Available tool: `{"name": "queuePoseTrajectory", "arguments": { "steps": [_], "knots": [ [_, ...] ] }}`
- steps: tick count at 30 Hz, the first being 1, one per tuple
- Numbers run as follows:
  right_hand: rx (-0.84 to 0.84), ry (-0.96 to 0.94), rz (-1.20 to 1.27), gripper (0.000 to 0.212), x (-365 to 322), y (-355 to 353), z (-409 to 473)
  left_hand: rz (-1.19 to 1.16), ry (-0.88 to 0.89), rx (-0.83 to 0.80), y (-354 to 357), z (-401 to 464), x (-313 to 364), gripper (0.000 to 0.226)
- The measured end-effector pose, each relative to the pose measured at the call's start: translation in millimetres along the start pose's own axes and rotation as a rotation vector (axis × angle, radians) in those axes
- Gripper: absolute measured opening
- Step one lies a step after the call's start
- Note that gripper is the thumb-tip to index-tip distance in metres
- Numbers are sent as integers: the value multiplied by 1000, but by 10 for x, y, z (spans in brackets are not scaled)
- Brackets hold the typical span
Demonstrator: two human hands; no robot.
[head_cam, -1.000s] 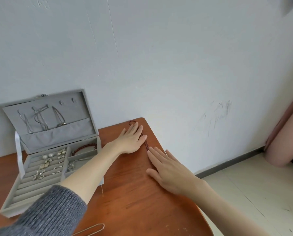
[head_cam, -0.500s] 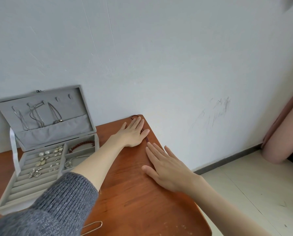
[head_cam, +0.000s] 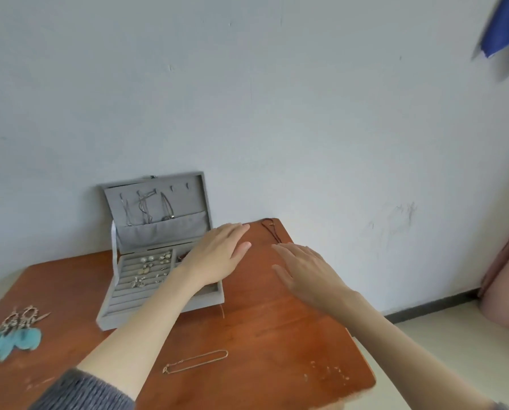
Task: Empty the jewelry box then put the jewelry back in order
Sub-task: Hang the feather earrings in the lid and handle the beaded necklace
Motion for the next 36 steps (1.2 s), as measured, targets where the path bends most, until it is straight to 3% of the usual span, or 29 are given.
{"name": "queuePoseTrajectory", "arguments": {
  "steps": [4,10,19,31,36],
  "knots": [
    [20,-66,-39,49,-433,-70,11,68,-20,79,-309,-534,-177,51],
    [-3,-188,-22,46,-1235,149,65,63,-147,39,-387,-1363,-773,52],
    [-75,-327,50,43,-2406,774,431,40,-492,-6,-377,-2434,-2044,51],
    [-223,-350,146,39,-3374,1673,1467,5,-706,32,-313,-2477,-3415,47],
    [-166,-314,174,34,-3578,1923,1745,-70,-717,134,-274,-2366,-3620,41]
  ]
}}
Point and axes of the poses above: each hand's wrist, its own z-axis towards the middle knuckle, its own y-axis out of the palm, x = y × z, the point moved 8 cm from there along z, towards the middle knuckle, and after that the axes turned 3 degrees about -y, right-handed, at the moved point
